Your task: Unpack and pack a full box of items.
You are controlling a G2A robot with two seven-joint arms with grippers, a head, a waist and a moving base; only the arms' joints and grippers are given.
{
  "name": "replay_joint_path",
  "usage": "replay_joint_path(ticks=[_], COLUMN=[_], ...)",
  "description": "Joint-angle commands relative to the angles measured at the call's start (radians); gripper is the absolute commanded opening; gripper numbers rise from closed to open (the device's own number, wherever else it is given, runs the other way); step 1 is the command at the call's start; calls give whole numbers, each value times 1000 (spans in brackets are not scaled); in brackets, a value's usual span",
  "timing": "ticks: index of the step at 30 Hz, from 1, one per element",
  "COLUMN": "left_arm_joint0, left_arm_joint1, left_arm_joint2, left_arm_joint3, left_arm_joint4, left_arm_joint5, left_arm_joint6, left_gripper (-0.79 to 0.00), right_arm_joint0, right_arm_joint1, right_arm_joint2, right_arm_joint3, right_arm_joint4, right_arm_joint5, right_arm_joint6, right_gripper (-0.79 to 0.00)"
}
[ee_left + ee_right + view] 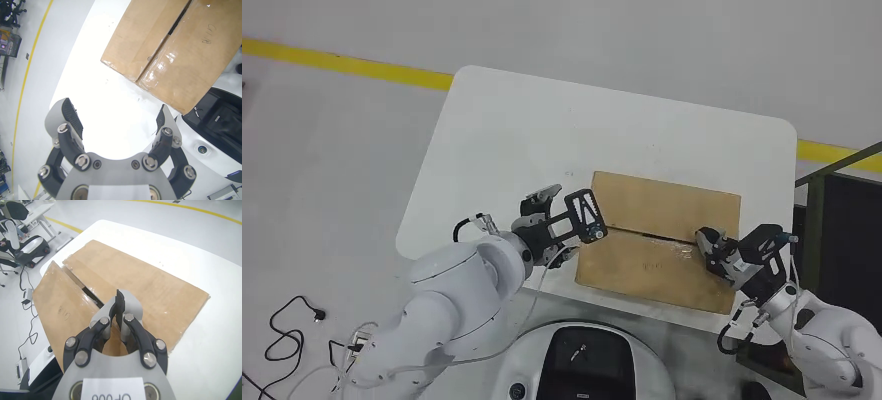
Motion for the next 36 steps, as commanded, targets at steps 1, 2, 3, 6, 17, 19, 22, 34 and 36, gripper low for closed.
replay_joint_path(ticks=[1, 2, 3, 6, 17, 19, 22, 34, 36], left_arm_joint0=[-11, -17, -24, -48, -104, -103, -97, -73, -76], left_arm_joint1=[-2, -4, -6, -12, -26, -26, -24, -18, -18], left_arm_joint2=[6, 10, 16, 32, 64, 61, 55, 31, 30], left_arm_joint3=[21, 32, 45, 92, 131, 122, 118, 112, 116], left_arm_joint4=[-5, -6, -12, -32, -54, -50, -40, -37, -44], left_arm_joint5=[14, 21, 26, 53, 93, 98, 97, 80, 69], left_arm_joint6=[-7, -9, -10, -20, -29, -33, -38, -50, -51], left_gripper=[0, 0, 0, 0, 0, 0, 0, 0, 0], right_arm_joint0=[1, 2, 3, 4, 10, 8, 2, 19, 24], right_arm_joint1=[-1, -2, -2, -3, -6, -7, -8, -12, -13], right_arm_joint2=[-8, -12, -15, -24, -20, -33, -54, -110, -111], right_arm_joint3=[3, 4, 5, 8, -4, -18, -44, -8, -5], right_arm_joint4=[-15, -25, -38, -67, -70, -70, -88, -142, -142], right_arm_joint5=[11, 16, 21, 36, 25, 6, -13, 2, 12], right_arm_joint6=[-8, -12, -15, -29, -75, -82, -85, -75, -64], right_gripper=[-785, -785, -785, -785, -785, -785, -785, -785, -785])
